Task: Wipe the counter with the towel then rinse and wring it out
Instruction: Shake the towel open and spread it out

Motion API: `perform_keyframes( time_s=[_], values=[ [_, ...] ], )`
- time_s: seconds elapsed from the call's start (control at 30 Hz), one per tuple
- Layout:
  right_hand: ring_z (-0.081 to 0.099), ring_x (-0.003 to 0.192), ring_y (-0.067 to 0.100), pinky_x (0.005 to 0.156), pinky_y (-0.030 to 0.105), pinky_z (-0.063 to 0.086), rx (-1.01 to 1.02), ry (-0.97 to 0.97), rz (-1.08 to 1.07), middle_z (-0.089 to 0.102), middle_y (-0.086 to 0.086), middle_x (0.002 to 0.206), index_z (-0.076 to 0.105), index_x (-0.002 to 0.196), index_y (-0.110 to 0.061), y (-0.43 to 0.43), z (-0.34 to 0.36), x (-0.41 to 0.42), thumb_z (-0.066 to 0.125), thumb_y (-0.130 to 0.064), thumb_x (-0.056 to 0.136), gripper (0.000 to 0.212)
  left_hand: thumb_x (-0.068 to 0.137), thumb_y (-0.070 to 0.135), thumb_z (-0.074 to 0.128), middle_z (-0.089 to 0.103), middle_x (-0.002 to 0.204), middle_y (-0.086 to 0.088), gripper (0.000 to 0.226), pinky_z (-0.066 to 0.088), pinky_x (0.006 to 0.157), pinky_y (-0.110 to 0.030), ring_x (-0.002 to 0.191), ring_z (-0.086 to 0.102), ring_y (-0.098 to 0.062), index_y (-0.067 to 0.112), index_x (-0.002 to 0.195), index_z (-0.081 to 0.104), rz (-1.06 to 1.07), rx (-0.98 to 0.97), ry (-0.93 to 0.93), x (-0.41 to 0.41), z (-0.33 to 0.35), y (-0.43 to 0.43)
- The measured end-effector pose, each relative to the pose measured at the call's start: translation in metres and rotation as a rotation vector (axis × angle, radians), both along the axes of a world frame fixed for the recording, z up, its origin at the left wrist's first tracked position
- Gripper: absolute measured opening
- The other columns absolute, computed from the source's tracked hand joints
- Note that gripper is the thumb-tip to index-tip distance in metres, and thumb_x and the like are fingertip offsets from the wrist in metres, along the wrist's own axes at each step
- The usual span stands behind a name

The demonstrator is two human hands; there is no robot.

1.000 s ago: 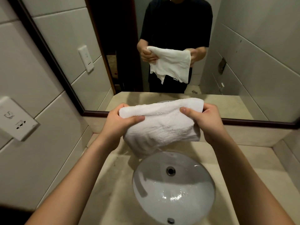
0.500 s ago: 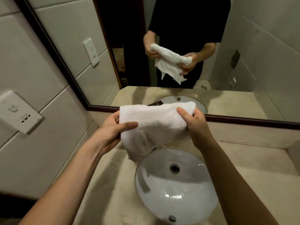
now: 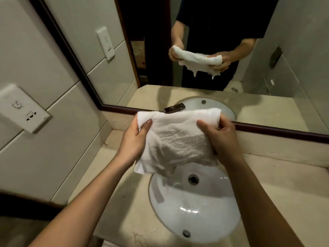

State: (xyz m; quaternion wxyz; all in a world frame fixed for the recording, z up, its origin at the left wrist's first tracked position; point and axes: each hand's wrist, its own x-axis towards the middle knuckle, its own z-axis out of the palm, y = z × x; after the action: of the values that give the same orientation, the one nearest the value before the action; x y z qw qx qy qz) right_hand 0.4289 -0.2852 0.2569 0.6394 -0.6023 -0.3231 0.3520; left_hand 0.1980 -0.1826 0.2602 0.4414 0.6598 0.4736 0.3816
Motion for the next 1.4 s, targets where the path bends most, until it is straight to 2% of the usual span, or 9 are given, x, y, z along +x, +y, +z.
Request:
perform_keyframes(
  time_s=[0.17,0.3,0.43,0.57,0.67,0.9,1.13,1.3,1.4],
  values=[
    [0.078,0.098,0.024,0.081,0.047,0.065,-0.079,0.091,0.276,0.077,-0.001,0.109,0.063,0.117,-0.037,0.004,-0.017,-0.009,0.08,-0.007,0.087,0.045,0.108,0.034,0.054,0.073,0.121,0.012,0.026,0.056,0.096,-0.033,0.111,0.069,-0.007,0.029,0.132,0.059,-0.01,-0.179,-0.089,-0.026,-0.011,0.014],
    [0.077,0.094,0.017,0.074,0.033,0.064,-0.144,0.065,0.358,0.073,0.0,0.114,0.057,0.138,-0.027,0.022,-0.033,-0.035,0.073,-0.008,0.094,0.05,0.104,0.031,0.061,0.067,0.134,0.005,0.043,0.056,0.074,-0.016,0.108,0.071,-0.005,0.03,0.143,0.044,-0.053,-0.405,-0.121,-0.067,-0.013,0.031],
    [0.077,0.092,0.017,0.08,0.038,0.065,-0.157,0.014,0.336,0.074,0.006,0.114,0.063,0.125,-0.029,0.053,-0.054,-0.073,0.066,-0.01,0.1,0.031,0.09,0.007,0.077,0.065,0.138,0.005,0.075,0.059,0.096,-0.039,0.12,0.068,-0.011,0.034,0.146,0.035,-0.182,-0.52,-0.018,-0.112,-0.023,0.059],
    [0.073,0.106,0.02,0.093,0.048,0.062,-0.161,-0.043,0.253,0.07,0.006,0.126,0.066,0.125,-0.035,0.096,-0.085,-0.116,0.066,-0.015,0.101,0.031,0.092,-0.002,0.072,0.062,0.135,0.004,0.071,0.06,0.091,-0.031,0.12,0.067,-0.011,0.025,0.146,0.035,-0.139,-0.408,0.015,-0.14,-0.041,0.109],
    [0.072,0.104,0.022,0.095,0.054,0.059,-0.195,-0.089,0.114,0.072,0.005,0.118,0.073,0.104,-0.044,0.136,-0.114,-0.15,0.072,-0.025,0.088,0.025,0.093,0.001,0.073,0.067,0.125,0.001,0.052,0.061,0.084,-0.03,0.112,0.07,-0.016,0.028,0.131,0.049,-0.018,-0.342,0.027,-0.156,-0.073,0.152],
    [0.071,0.104,0.032,0.094,0.045,0.057,-0.345,-0.175,0.022,0.075,0.014,0.113,0.073,0.123,-0.008,0.218,-0.2,-0.204,0.073,-0.017,0.09,0.035,0.092,0.001,0.074,0.068,0.116,0.008,0.05,0.055,0.076,-0.014,0.094,0.069,0.002,0.024,0.131,0.054,0.099,-0.292,0.122,-0.183,-0.167,0.234],
    [0.055,0.127,0.036,0.098,0.028,0.04,-0.533,-0.276,0.03,0.057,0.02,0.136,0.048,0.154,-0.01,0.279,-0.278,-0.226,0.065,-0.007,0.098,0.058,0.092,0.018,0.076,0.059,0.147,-0.006,0.068,0.045,0.106,-0.031,0.133,0.056,-0.022,0.016,0.153,0.046,0.118,-0.174,0.357,-0.201,-0.259,0.299],
    [0.06,0.122,0.038,0.095,0.038,0.049,-0.699,-0.538,0.175,0.054,0.015,0.145,0.048,0.154,-0.013,0.291,-0.311,-0.23,0.069,-0.016,0.092,0.065,0.087,0.007,0.074,0.043,0.158,-0.023,0.078,0.049,0.108,-0.05,0.136,0.051,-0.045,0.012,0.157,0.041,0.09,0.15,0.716,-0.198,-0.317,0.303],
    [0.049,0.135,0.039,0.106,0.046,0.048,-0.672,-0.794,0.034,0.044,0.014,0.155,0.054,0.148,-0.013,0.287,-0.308,-0.235,0.074,-0.03,0.088,0.065,0.089,0.014,0.064,0.047,0.154,-0.026,0.058,0.041,0.113,-0.062,0.143,0.042,-0.049,0.009,0.146,0.054,-0.014,0.379,0.848,-0.196,-0.342,0.291]
  ],
)
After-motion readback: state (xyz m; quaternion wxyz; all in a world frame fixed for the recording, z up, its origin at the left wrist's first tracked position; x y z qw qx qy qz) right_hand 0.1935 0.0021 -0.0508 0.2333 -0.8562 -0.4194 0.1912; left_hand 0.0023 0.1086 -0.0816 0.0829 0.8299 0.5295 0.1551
